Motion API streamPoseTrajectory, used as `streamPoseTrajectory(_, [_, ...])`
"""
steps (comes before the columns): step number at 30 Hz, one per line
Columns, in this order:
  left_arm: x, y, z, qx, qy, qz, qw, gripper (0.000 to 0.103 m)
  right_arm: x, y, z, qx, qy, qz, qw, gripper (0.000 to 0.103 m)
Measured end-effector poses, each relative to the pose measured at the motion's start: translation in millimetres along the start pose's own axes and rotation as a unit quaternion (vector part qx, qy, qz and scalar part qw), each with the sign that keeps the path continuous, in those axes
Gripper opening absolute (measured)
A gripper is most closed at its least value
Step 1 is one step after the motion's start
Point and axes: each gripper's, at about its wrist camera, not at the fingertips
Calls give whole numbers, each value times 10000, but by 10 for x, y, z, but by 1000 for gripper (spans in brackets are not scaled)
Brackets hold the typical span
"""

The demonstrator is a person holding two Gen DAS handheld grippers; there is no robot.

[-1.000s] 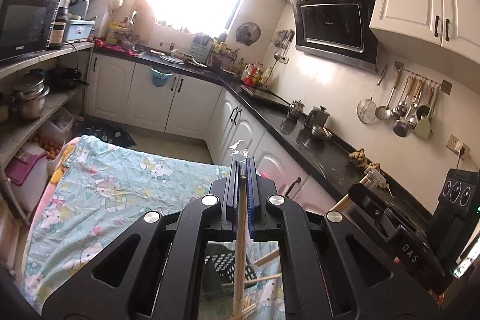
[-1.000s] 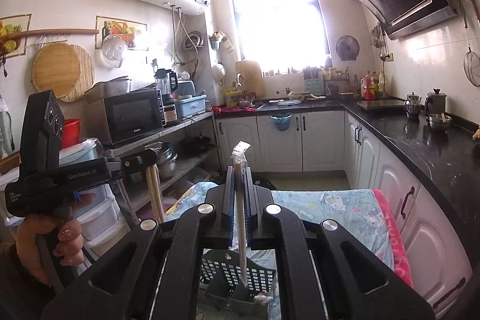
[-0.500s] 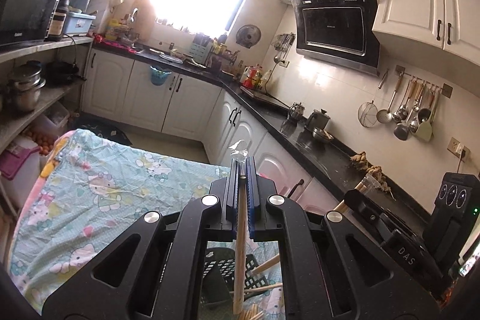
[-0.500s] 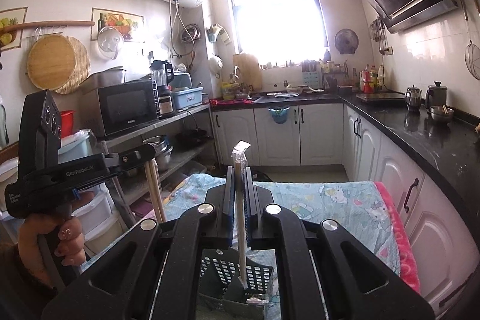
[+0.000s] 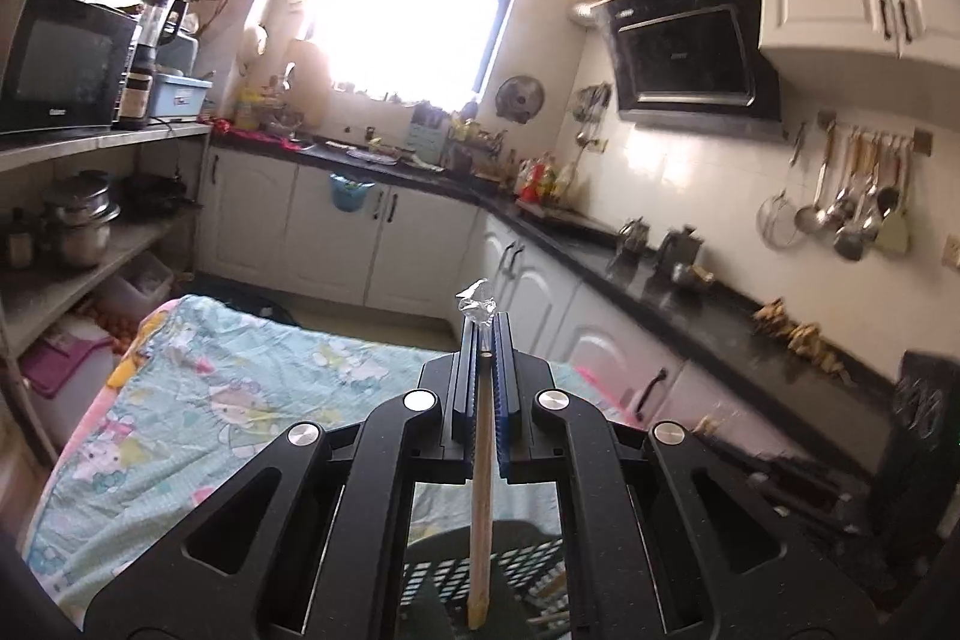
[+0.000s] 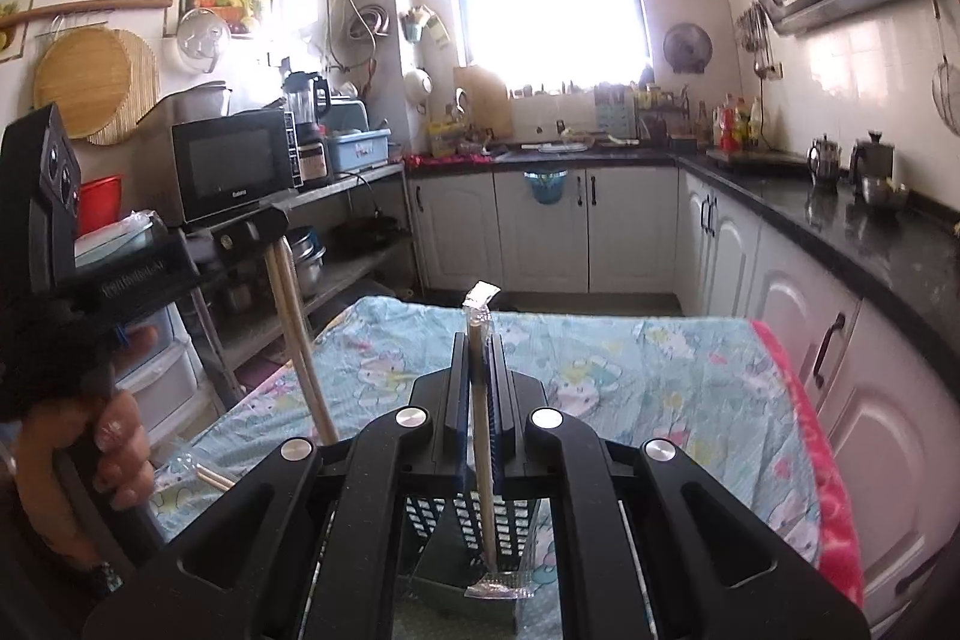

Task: Organize utensils
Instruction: 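Lower the chopsticks into the basket and open both tools, then withdraw both tools from the basket toward the remaining chopsticks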

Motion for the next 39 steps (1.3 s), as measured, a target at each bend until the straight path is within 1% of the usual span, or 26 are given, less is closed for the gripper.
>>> streamPoseTrajectory(3, [-53, 9, 125, 15, 135, 12, 9999, 2, -38, -6, 50, -10, 109, -2, 9999, 6])
streamPoseTrajectory(6, [-76, 34, 174, 84, 280, 64, 9996, 2, -76, 7, 80, 10, 229, 33, 9997, 6])
streamPoseTrajectory(7, [-72, 48, 178, 114, 316, 80, 9994, 2, -76, 3, 88, 3, 242, 32, 9997, 9])
streamPoseTrajectory(8, [-68, 60, 183, 118, 340, 81, 9993, 2, -76, 4, 94, -8, 258, 39, 9997, 15])
streamPoseTrajectory(10, [-37, 74, 180, 77, 369, 90, 9992, 3, -58, -12, 96, -44, 266, 44, 9996, 21])
streamPoseTrajectory(11, [-17, 85, 173, 76, 409, 109, 9991, 3, -44, -29, 94, -63, 253, 51, 9996, 22])
streamPoseTrajectory(13, [30, 90, 162, 125, 459, 171, 9987, 12, -9, -44, 80, -89, 254, 107, 9996, 23])
streamPoseTrajectory(15, [119, 83, 132, 120, 436, 200, 9988, 20, 44, -73, 61, -123, 248, 123, 9995, 25])
streamPoseTrajectory(17, [213, 83, 104, 137, 414, 206, 9988, 26, 124, -85, 47, -132, 224, 146, 9996, 32])
streamPoseTrajectory(19, [323, 102, 81, 226, 400, 313, 9985, 34, 209, -91, 38, -116, 196, 152, 9996, 35])
streamPoseTrajectory(20, [373, 105, 72, 221, 403, 316, 9984, 36, 246, -89, 33, -104, 182, 162, 9996, 37])
streamPoseTrajectory(21, [446, 101, 60, 171, 396, 274, 9987, 38, 297, -85, 25, -89, 164, 175, 9997, 38])
streamPoseTrajectory(22, [514, 102, 52, 151, 379, 206, 9990, 42, 331, -84, 19, -81, 162, 169, 9997, 40])
streamPoseTrajectory(24, [686, 154, 37, 253, 330, 125, 9991, 50, 424, -61, 10, -56, 192, 125, 9997, 43])
streamPoseTrajectory(25, [772, 182, 37, 315, 307, 133, 9989, 56, 458, -45, 11, -40, 204, 84, 9997, 47])
streamPoseTrajectory(26, [863, 203, 41, 329, 304, 95, 9990, 58, 506, -14, 16, 4, 210, 47, 9998, 51])
streamPoseTrajectory(27, [927, 219, 46, 322, 307, 10, 9990, 63, 538, 11, 22, 53, 221, 42, 9997, 53])
streamPoseTrajectory(28, [987, 245, 57, 321, 332, -77, 9989, 67, 573, 48, 34, 120, 233, 18, 9997, 55])
streamPoseTrajectory(29, [1044, 269, 73, 334, 378, -131, 9986, 69, 619, 100, 55, 217, 241, -38, 9995, 56])
streamPoseTrajectory(31, [1158, 329, 134, 415, 491, -194, 9977, 77, 685, 184, 91, 324, 243, -97, 9991, 59])
streamPoseTrajectory(32, [1192, 349, 161, 431, 524, -217, 9975, 79, 711, 220, 107, 354, 251, -125, 9990, 62])
streamPoseTrajectory(34, [1285, 404, 256, 513, 587, -280, 9966, 85, 765, 308, 168, 443, 302, -218, 9983, 64])
streamPoseTrajectory(36, [1348, 449, 339, 598, 664, -324, 9955, 88, 810, 396, 235, 561, 333, -277, 9975, 66])
streamPoseTrajectory(37, [1374, 470, 380, 638, 709, -339, 9949, 90, 839, 447, 286, 625, 351, -316, 9969, 69])
streamPoseTrajectory(39, [1444, 497, 468, 674, 771, -388, 9940, 92, 863, 531, 364, 661, 419, -402, 9961, 70])
Point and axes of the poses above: each gripper's, at about its wrist camera, not at the fingertips, and x roughly against the way its jaws point, y to its left, z to its underside, and after that the axes turned 9 degrees about -x, right-handed
